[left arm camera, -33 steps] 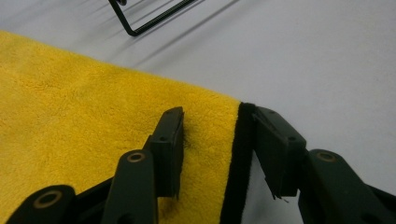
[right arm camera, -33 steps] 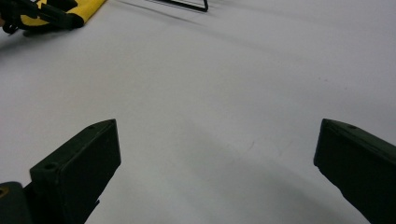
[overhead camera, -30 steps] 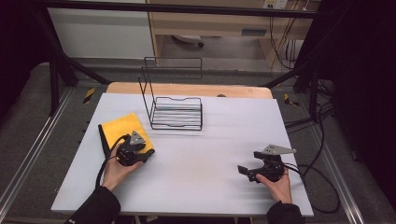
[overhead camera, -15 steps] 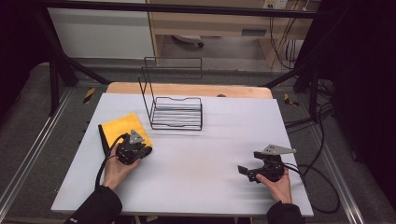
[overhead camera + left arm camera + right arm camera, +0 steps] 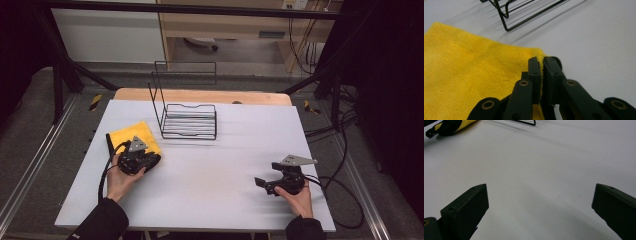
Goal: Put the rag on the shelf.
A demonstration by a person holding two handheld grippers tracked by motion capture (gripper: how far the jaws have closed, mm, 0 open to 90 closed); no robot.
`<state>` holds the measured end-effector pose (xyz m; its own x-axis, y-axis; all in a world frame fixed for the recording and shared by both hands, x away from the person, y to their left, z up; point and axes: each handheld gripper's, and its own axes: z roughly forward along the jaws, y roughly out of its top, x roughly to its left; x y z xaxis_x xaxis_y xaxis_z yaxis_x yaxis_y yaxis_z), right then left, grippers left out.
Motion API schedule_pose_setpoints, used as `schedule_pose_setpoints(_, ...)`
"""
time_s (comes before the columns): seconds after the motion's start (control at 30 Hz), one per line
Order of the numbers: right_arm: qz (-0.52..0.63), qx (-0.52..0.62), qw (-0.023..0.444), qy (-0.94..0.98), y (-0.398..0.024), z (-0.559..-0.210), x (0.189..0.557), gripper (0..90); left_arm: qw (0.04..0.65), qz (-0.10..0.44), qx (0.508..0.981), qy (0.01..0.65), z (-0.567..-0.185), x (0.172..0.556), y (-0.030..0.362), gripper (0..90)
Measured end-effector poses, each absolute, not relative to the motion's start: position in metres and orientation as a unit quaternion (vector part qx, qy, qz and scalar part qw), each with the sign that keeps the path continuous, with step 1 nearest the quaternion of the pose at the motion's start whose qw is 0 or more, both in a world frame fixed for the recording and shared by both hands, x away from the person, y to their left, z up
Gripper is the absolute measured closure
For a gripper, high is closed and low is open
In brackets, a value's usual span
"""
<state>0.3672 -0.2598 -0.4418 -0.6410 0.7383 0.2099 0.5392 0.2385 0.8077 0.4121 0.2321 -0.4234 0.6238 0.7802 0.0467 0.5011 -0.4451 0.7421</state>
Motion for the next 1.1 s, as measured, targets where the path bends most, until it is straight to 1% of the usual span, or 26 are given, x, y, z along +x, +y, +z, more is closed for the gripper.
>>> schedule_pose_setpoints(0.2,0.462,0.410,0.108,0.779,-0.260,-0.442,0.367,1.4,0.365,0.190,0.831,0.376,-0.418,0.406,0.228,83.7)
schedule_pose_setpoints(0.5,0.462,0.410,0.104,0.780,-0.259,-0.442,0.367,1.4,0.369,0.176,0.839,0.358,-0.411,0.391,0.212,83.7)
schedule_pose_setpoints(0.63,0.462,0.410,0.103,0.779,-0.259,-0.442,0.367,1.4,0.378,0.165,0.841,0.350,-0.406,0.385,0.206,83.7)
schedule_pose_setpoints(0.8,0.462,0.410,0.103,0.780,-0.259,-0.442,0.367,1.4,0.374,0.155,0.849,0.338,-0.404,0.377,0.192,83.7)
schedule_pose_setpoints(1.1,0.462,0.409,0.103,0.780,-0.259,-0.442,0.367,1.4,0.388,0.128,0.848,0.337,-0.405,0.367,0.172,83.6)
